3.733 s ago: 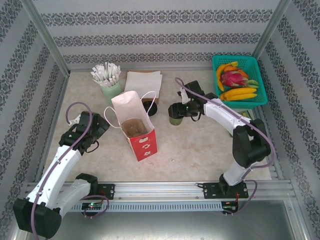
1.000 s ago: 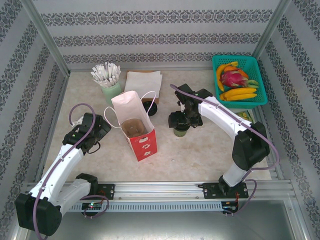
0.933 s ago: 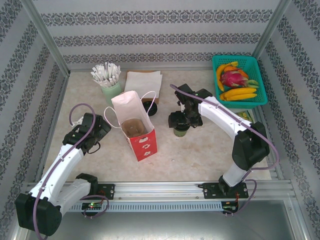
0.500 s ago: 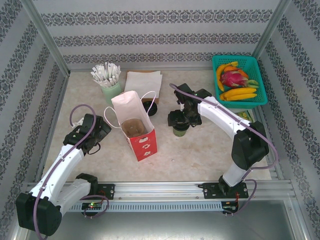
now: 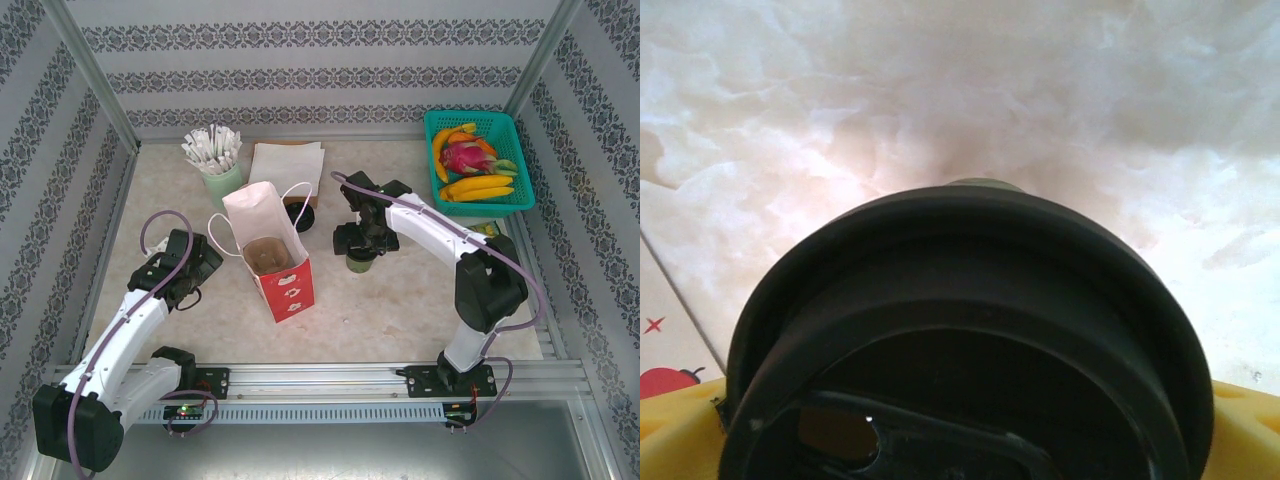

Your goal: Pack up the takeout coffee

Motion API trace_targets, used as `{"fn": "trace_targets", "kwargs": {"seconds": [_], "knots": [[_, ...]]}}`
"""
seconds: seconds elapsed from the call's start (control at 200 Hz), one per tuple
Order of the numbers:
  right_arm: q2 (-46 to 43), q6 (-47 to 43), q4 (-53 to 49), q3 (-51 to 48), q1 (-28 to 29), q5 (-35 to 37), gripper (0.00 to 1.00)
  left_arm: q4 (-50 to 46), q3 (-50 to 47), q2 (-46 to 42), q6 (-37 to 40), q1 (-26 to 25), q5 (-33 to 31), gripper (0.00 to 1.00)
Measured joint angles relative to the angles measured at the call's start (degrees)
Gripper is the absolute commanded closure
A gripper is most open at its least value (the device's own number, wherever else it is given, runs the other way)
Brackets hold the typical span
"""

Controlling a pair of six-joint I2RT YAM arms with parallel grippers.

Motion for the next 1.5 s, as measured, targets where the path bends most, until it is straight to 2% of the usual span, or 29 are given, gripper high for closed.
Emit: {"fn": "trace_targets", "kwargs": {"seconds": [0.59,1.164,1.369,1.504], "knots": [[2.6,-0.4,-4.7,2.4,1.0,2.0,0.02,0.0,-0.1,0.2,0.0,0.0,0.0,0.00],[2.6,-0.3,-3.0,2.4,1.0,2.1,0.02,0.4,-0.1,0.4,0.0,0.0,0.0,0.00],[2.1,-0.2,-2.6,1.9,1.0,2.8,0.06,0.4,-0.1,0.4,0.0,0.0,0.0,0.00],[1.8,-0.2,-2.6,1.5,1.0,4.0,0.12,0.4,-0.1,0.4,0.0,0.0,0.3,0.00]]}}
